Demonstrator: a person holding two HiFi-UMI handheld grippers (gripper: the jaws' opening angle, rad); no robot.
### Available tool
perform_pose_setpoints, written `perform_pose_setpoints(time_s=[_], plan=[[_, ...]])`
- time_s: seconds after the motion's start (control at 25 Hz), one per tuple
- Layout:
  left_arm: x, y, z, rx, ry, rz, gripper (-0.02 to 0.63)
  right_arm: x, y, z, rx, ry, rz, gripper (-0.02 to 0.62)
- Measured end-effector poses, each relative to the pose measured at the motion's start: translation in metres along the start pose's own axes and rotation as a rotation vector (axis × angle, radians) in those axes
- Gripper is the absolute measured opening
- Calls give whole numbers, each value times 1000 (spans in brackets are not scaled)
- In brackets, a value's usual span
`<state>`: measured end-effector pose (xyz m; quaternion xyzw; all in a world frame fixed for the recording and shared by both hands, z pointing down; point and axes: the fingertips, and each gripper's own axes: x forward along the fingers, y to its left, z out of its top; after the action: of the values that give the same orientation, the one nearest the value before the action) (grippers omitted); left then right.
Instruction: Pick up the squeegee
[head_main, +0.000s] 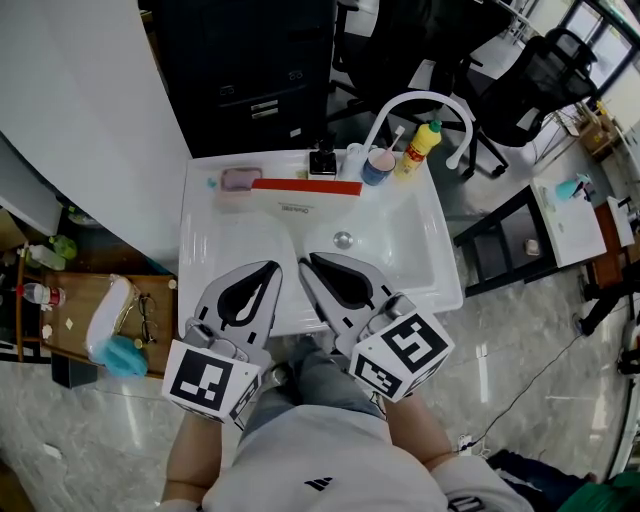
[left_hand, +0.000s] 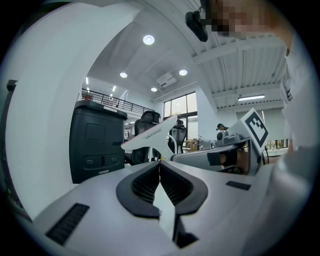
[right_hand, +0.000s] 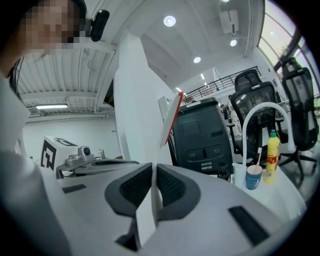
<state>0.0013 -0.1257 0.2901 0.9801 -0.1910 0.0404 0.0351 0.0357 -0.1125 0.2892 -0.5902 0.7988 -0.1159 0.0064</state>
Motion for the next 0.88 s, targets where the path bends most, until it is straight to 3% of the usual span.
perform_pose_setpoints(time_s=[0.88], plan=[[-12,1,5,6,-18,18,14,-1,12,4,-21,-14,17,37]])
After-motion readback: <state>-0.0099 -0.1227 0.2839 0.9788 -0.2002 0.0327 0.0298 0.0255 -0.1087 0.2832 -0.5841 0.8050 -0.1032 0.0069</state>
